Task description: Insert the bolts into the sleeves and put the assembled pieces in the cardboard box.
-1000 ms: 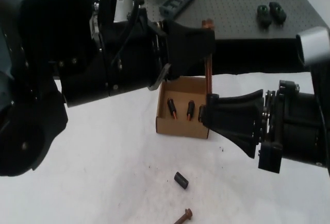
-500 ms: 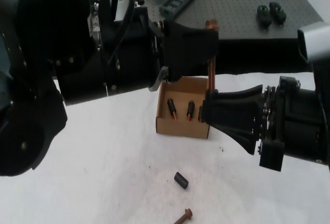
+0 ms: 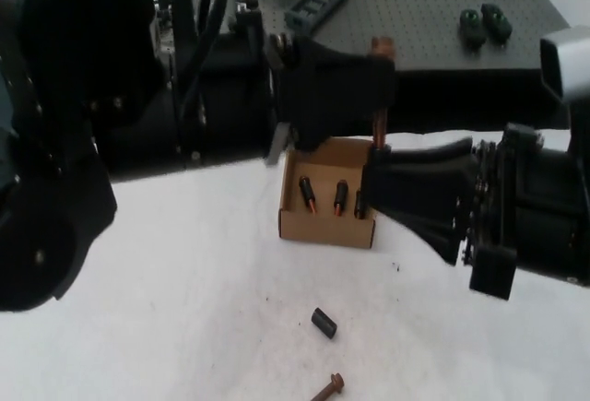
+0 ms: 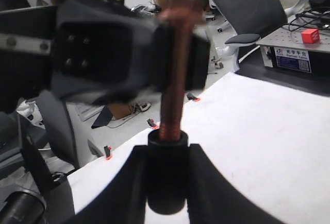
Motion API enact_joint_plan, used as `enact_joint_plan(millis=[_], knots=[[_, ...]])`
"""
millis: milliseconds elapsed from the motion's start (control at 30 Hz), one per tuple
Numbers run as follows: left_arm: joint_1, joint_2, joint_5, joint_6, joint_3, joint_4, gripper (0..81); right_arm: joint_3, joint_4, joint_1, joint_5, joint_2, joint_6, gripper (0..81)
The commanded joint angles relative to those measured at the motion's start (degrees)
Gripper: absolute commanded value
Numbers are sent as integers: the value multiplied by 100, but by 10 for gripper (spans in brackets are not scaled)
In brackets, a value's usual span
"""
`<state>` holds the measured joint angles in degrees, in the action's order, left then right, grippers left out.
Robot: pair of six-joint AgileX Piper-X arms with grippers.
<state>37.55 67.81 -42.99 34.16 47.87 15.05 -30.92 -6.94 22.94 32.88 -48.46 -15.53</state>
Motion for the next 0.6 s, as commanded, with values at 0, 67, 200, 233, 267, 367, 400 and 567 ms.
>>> enact_joint_plan(millis=[0,67,200,233,267,367,400,567], knots=[[37,-55,-174,-53,34,-67,499,-81,-425,-20,-169,-2,17,43],[37,-55,33,-123,34,-200,538,-81,-598,-85,-376,-2,17,43],[37,-55,589,-694,34,-662,494,-81,-703,-440,-1068,-28,362,43],[24,-55,766,-873,34,-805,495,-100,-657,-590,-1257,-76,390,43],[-4,-55,914,-1013,34,-927,496,-140,-586,-751,-1367,-203,401,43],[-121,-55,1335,-1312,34,-1389,496,-440,-216,-1120,-1430,-956,508,43],[-174,-55,1528,-1389,34,-1556,496,-610,-101,-1183,-1442,-1297,559,43],[-442,-55,2141,-1858,34,-2276,495,-1787,558,-1209,-1749,-3064,917,43]])
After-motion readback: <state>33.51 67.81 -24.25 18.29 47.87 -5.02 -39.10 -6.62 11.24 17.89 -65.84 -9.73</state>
